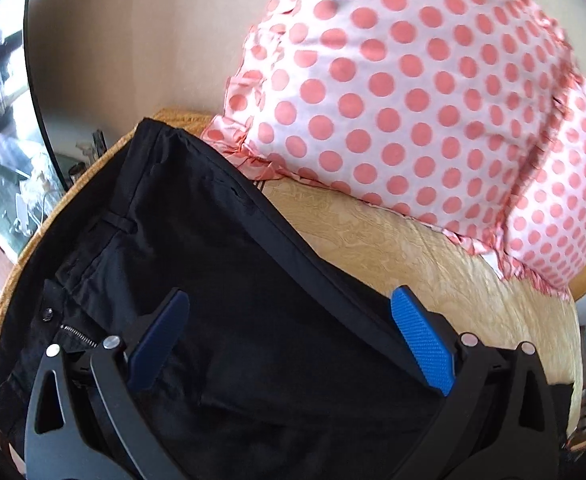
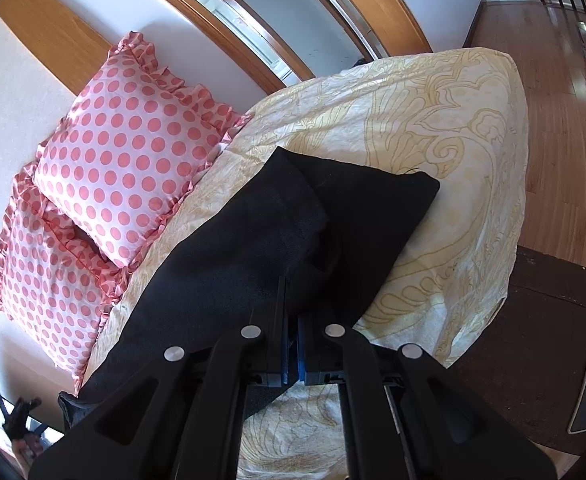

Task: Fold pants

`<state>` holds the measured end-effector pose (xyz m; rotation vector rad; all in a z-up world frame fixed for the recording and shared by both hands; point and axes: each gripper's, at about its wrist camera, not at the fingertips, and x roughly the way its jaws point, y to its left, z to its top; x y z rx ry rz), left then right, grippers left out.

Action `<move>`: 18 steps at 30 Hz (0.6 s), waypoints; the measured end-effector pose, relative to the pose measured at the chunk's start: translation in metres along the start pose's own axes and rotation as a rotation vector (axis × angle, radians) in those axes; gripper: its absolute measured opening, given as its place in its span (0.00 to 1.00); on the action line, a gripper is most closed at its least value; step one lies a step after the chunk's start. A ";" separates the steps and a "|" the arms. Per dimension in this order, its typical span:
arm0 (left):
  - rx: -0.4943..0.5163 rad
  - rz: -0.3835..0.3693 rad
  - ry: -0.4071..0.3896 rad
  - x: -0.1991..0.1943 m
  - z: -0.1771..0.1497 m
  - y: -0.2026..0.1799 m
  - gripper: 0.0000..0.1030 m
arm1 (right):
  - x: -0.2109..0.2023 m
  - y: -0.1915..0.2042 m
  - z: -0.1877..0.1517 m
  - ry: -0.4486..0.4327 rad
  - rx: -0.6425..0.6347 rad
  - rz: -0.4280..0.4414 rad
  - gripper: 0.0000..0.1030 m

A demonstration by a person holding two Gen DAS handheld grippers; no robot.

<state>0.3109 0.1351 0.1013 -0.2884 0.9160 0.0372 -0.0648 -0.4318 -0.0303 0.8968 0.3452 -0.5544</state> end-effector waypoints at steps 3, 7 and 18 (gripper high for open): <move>-0.070 0.053 0.062 0.038 0.023 0.006 0.75 | 0.000 0.001 0.000 0.002 -0.007 -0.008 0.03; -0.161 0.124 0.095 0.077 0.044 0.020 0.73 | 0.001 0.003 0.001 0.010 -0.020 -0.021 0.03; -0.257 0.047 0.048 0.065 0.036 0.050 0.11 | 0.005 0.007 0.005 0.017 -0.031 -0.023 0.03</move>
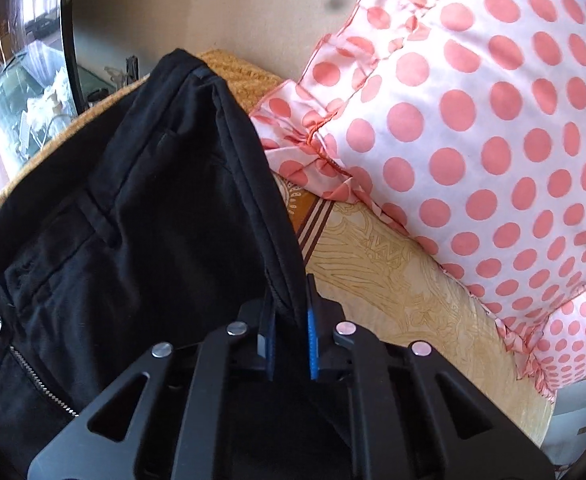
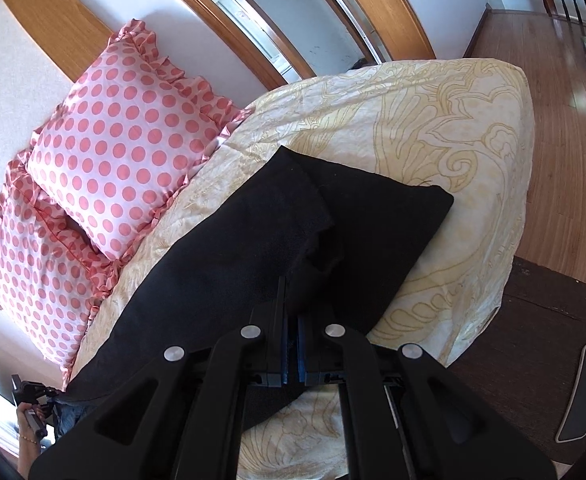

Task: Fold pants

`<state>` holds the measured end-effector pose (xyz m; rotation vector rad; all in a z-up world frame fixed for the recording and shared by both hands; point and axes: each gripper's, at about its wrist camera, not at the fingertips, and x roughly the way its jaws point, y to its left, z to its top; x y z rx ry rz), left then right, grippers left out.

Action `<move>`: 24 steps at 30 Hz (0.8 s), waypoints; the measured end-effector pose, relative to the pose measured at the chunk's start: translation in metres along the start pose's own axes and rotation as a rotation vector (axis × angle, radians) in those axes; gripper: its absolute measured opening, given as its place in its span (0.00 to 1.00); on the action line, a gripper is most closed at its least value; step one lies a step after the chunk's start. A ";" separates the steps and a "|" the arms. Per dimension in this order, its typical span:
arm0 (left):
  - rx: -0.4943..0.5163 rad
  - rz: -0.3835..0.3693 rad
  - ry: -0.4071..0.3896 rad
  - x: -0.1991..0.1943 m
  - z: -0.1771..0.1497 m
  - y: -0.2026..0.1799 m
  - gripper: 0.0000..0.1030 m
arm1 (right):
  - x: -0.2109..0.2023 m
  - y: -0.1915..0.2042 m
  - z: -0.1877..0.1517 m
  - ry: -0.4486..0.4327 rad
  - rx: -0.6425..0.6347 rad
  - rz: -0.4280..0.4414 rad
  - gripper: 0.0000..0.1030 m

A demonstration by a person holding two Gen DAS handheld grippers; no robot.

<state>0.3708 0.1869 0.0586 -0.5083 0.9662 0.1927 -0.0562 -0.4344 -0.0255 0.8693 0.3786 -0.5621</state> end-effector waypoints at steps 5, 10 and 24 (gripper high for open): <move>0.079 -0.064 -0.129 -0.082 -0.028 0.011 0.11 | 0.003 0.005 0.011 -0.019 -0.002 0.016 0.03; 0.120 -0.140 -0.249 -0.170 -0.085 0.050 0.11 | 0.004 0.008 0.025 -0.040 -0.015 0.017 0.03; 0.025 -0.061 -0.313 -0.180 -0.242 0.154 0.10 | 0.007 0.001 0.029 -0.029 -0.007 -0.008 0.03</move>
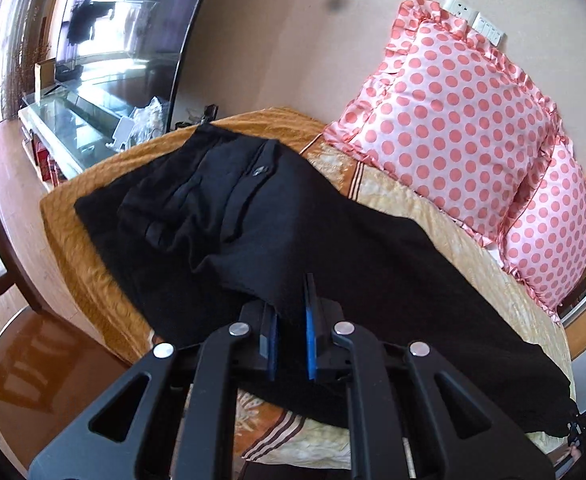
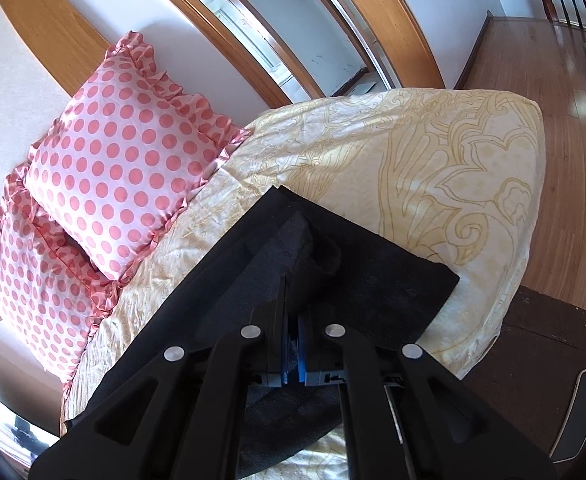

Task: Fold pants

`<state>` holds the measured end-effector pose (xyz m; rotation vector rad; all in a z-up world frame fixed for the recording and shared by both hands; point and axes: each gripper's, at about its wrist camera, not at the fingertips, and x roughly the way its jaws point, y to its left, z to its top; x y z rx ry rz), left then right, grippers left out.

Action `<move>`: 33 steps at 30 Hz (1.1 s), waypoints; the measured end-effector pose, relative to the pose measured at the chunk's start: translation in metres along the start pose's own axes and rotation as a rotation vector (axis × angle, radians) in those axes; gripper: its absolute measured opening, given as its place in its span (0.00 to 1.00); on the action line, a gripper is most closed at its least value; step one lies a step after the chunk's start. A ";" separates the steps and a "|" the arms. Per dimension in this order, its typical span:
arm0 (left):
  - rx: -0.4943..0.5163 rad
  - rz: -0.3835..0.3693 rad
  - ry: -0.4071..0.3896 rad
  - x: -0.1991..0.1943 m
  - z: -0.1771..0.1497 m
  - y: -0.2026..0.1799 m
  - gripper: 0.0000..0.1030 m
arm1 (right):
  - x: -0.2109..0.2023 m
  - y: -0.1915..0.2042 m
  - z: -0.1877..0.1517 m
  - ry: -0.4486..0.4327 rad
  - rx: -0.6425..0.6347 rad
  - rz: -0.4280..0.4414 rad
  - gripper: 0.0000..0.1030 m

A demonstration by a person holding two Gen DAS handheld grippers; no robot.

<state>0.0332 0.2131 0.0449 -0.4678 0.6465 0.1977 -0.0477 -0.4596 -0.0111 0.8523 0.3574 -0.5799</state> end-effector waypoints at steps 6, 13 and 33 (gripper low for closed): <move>-0.111 -0.021 -0.009 0.000 -0.009 0.026 0.60 | -0.001 0.001 0.000 -0.003 -0.007 0.000 0.03; -0.375 -0.139 0.048 0.008 0.015 0.074 0.66 | -0.002 0.003 0.000 -0.010 -0.009 -0.007 0.03; -0.561 -0.162 0.085 0.033 0.034 0.096 0.61 | -0.003 0.008 0.001 -0.005 -0.034 -0.025 0.03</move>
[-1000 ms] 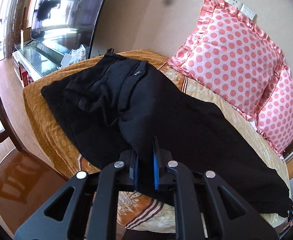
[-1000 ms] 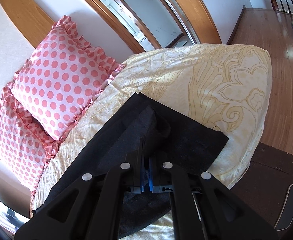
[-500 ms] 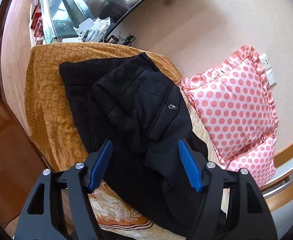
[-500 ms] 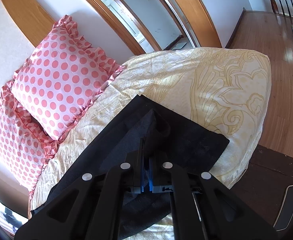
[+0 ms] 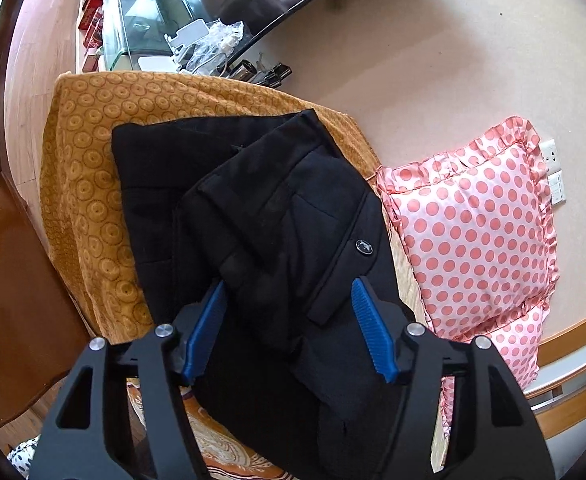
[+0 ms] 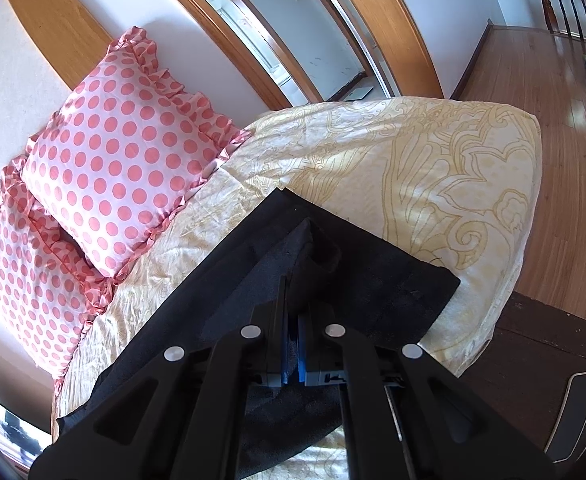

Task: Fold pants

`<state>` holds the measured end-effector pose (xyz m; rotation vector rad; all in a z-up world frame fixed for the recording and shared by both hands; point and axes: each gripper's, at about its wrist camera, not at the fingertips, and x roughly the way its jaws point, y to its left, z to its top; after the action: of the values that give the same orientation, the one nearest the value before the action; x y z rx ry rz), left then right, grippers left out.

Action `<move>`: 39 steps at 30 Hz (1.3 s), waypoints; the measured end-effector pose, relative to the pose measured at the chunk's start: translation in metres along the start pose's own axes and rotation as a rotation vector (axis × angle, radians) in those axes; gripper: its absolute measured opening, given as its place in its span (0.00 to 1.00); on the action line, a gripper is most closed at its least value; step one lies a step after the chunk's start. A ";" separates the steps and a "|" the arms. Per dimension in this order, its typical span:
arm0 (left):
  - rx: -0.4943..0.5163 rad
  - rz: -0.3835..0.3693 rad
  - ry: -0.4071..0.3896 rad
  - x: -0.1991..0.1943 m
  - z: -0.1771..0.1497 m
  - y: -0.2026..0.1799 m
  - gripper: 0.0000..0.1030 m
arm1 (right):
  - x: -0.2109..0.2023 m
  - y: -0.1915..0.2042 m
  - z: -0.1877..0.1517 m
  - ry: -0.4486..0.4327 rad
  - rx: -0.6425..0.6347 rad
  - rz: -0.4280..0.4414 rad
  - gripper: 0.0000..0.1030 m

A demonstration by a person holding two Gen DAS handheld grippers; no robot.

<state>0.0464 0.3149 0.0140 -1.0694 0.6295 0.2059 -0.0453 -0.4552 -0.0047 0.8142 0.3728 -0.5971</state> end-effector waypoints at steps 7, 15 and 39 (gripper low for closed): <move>0.056 0.059 -0.040 -0.005 0.012 -0.001 0.06 | 0.005 0.000 -0.001 0.003 -0.002 -0.009 0.03; 0.188 0.171 -0.174 -0.063 0.021 0.003 0.05 | 0.007 0.002 0.004 -0.007 -0.005 -0.006 0.03; 0.561 0.167 -0.223 -0.079 -0.045 -0.072 0.44 | -0.011 -0.014 0.015 -0.030 0.022 -0.020 0.03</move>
<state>-0.0023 0.2526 0.0993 -0.4461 0.5303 0.2688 -0.0609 -0.4704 0.0028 0.8224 0.3480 -0.6323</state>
